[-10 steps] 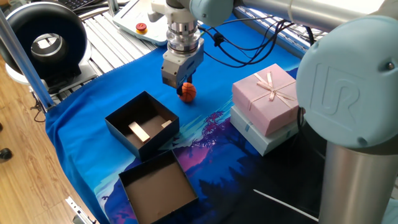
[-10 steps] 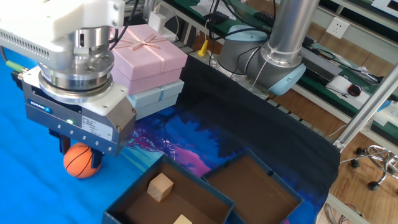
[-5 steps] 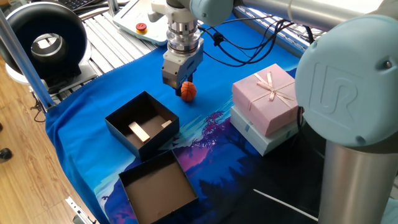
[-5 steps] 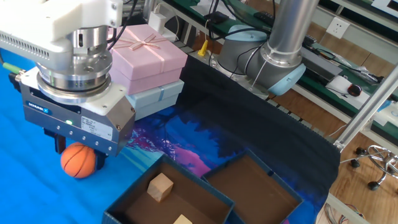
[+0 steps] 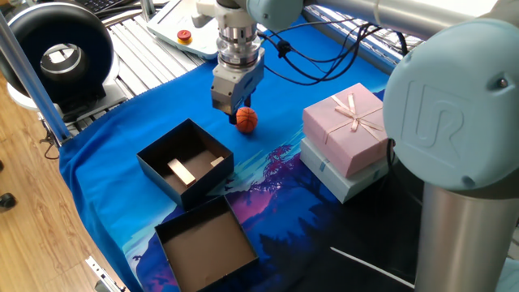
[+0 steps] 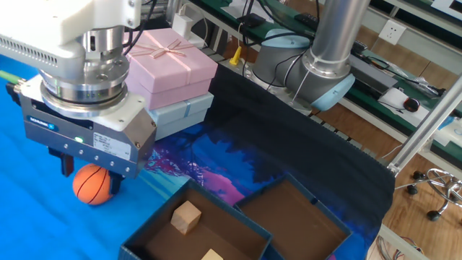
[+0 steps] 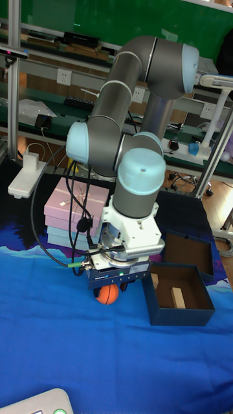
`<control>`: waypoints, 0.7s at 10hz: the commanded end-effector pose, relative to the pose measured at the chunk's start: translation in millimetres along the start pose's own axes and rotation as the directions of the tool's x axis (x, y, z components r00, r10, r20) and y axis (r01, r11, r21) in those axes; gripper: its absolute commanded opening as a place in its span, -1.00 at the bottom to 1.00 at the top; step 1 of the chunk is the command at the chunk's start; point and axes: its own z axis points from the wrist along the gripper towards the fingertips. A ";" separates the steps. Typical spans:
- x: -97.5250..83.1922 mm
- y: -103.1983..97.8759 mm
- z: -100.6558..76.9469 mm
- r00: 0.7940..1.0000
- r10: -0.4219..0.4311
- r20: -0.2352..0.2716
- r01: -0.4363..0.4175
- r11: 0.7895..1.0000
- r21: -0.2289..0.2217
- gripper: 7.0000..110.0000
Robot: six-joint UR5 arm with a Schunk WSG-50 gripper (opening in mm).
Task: Take everything out of the gift box
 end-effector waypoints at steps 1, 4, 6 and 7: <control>-16.8 -7.0 -26.2 1.000 -0.018 0.012 0.017 0.996 0.084 0.15; -13.0 41.9 -65.8 0.997 0.058 -0.048 -0.056 0.997 0.050 0.15; -1.1 89.5 -84.8 0.981 0.170 -0.097 -0.167 0.985 0.038 0.15; 6.2 115.8 -88.5 0.966 0.231 -0.120 -0.228 0.973 0.033 0.15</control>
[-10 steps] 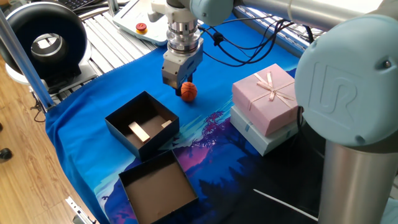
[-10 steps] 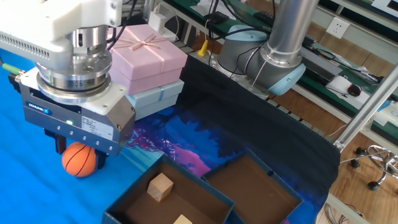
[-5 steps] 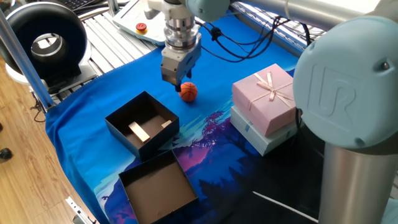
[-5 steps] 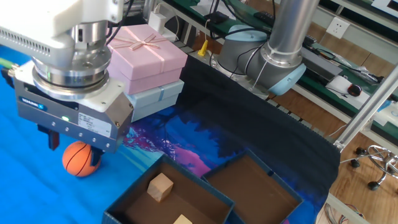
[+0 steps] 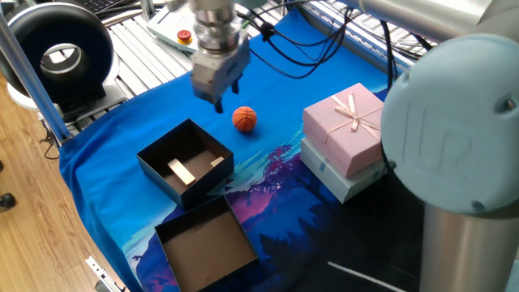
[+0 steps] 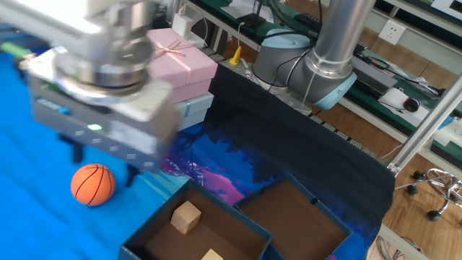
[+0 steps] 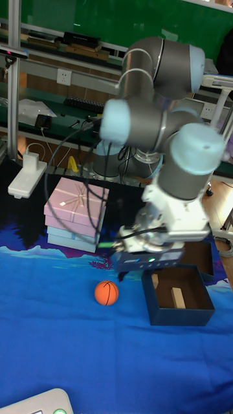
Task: Take everything out of the gift box
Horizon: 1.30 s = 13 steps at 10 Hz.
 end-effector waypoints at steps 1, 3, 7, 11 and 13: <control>26.7 73.4 -20.7 0.984 0.162 -0.071 -0.165 0.986 -0.035 -0.28; 33.2 114.0 -3.9 0.967 0.237 -0.095 -0.242 0.969 -0.045 -0.28; 34.1 133.0 39.4 0.963 0.253 -0.093 -0.252 0.967 0.015 -0.28; 26.8 114.6 69.2 0.964 0.253 -0.087 -0.248 0.967 0.062 -0.28; 27.6 99.8 72.4 0.964 0.248 -0.093 -0.240 0.967 0.088 -0.28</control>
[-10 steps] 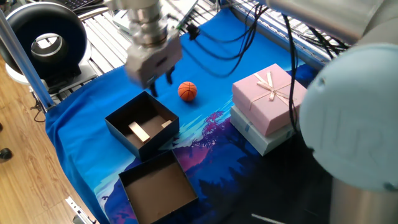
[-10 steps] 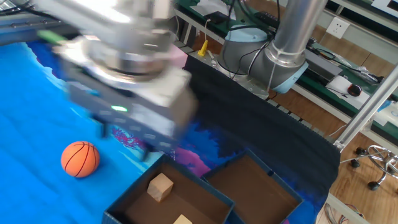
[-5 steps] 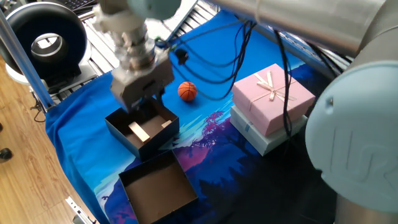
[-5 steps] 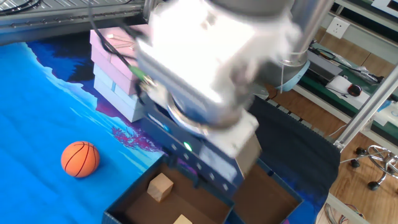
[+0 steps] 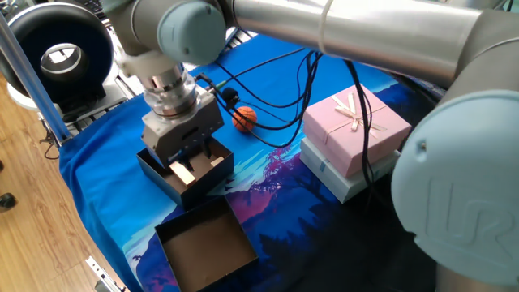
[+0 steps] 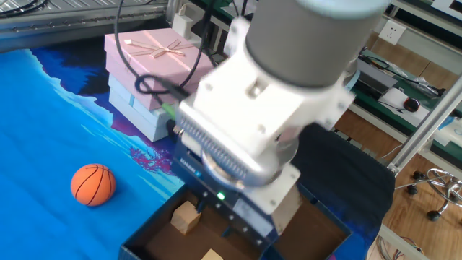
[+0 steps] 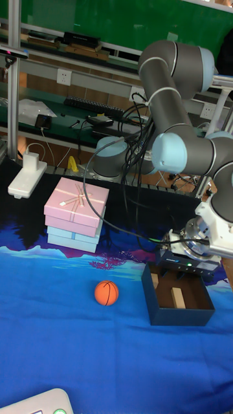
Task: Take everything out of the gift box
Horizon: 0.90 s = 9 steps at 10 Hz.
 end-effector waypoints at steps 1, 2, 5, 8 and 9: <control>-8.7 -12.9 13.9 1.000 -0.002 -0.002 0.002 1.000 0.016 -0.28; -11.4 -11.2 15.4 1.000 0.000 0.005 0.000 1.000 0.009 -0.28; -14.2 0.2 15.0 1.000 0.010 0.011 -0.010 1.000 -0.025 -0.28; -14.7 0.1 19.0 1.000 0.013 0.004 -0.013 1.000 -0.024 -0.28; -9.5 2.2 18.9 1.000 0.019 -0.017 -0.019 0.999 -0.032 -0.28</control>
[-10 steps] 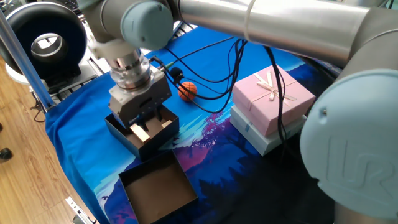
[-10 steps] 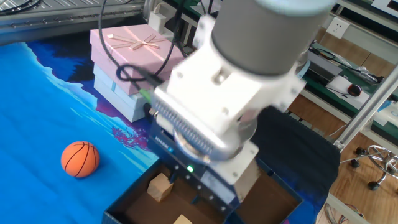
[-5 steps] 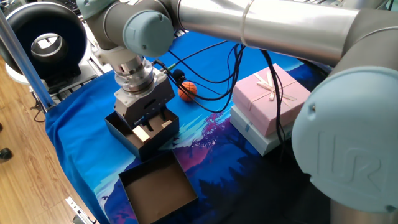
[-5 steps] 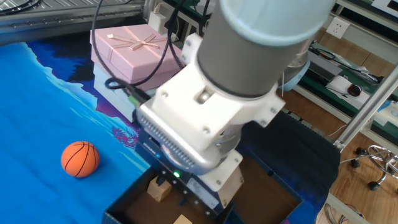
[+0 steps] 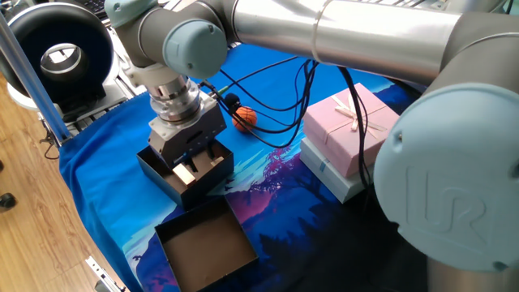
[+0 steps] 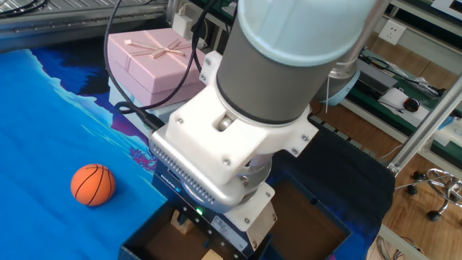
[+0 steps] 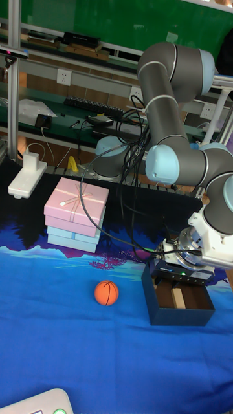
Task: Take everything out of the gift box
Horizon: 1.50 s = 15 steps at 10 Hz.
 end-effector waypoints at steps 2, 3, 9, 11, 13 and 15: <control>6.9 5.0 1.5 0.999 0.016 -0.036 -0.017 1.000 -0.023 -0.28; 8.2 4.5 2.5 0.999 0.019 -0.044 -0.020 1.000 -0.023 -0.28; 14.6 5.8 5.7 0.996 0.033 -0.079 -0.036 0.999 -0.030 -0.28; 12.0 3.9 9.2 0.996 0.035 -0.076 -0.038 0.999 -0.026 -0.28; 10.8 7.8 9.0 0.997 0.038 -0.074 -0.041 0.998 -0.040 -0.28; 18.8 22.9 -11.9 0.991 0.065 -0.119 -0.071 0.996 -0.047 -0.28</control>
